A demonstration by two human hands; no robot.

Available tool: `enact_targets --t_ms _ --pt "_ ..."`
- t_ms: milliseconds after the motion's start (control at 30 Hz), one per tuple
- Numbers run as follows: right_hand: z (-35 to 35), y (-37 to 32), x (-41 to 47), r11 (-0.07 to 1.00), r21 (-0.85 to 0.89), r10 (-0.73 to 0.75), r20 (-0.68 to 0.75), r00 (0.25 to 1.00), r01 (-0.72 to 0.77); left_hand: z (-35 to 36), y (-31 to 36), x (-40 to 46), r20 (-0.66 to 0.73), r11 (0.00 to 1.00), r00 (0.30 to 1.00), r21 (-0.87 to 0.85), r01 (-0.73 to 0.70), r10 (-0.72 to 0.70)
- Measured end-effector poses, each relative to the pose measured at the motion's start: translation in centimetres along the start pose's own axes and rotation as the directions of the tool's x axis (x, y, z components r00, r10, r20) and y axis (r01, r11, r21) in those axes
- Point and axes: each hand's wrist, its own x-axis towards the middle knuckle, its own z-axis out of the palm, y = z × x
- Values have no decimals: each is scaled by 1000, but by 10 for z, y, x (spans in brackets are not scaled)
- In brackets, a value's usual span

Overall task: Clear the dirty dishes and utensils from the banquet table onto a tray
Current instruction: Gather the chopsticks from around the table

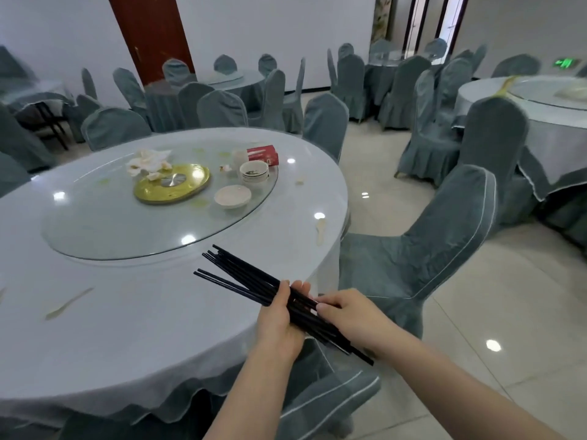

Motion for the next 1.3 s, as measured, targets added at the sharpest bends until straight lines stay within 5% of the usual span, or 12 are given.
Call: enact_targets --t_ms 233,300,400,533,667,800,900,1067,1300 --pt "-35 55 46 998 -56 2 94 996 3 40 -19 50 -37 998 997 -1 -67 66" --pt "-44 67 60 985 146 97 -21 995 -93 52 -21 66 -48 998 997 -25 -65 64" --pt "-58 74 83 809 552 345 -169 923 -201 75 -27 88 -59 994 996 -79 -72 67" --pt "-80 79 118 631 754 464 -181 868 -180 105 -41 116 -62 993 991 -33 -118 115" --pt "-102 96 156 608 777 419 -136 898 -166 133 -64 146 -51 995 993 -14 -103 102" --pt "-146 130 192 705 664 364 -34 931 -251 167 -88 180 -94 984 980 -30 -176 173" --pt "-183 153 211 833 478 224 168 960 -278 194 -108 199 -135 969 961 -3 -246 243" --pt "-228 167 244 983 184 -75 384 920 3 227 -131 220 -215 954 930 104 -283 299" --pt "-203 157 299 955 -197 -118 427 896 220 206 -104 236 -237 940 909 113 -323 341"
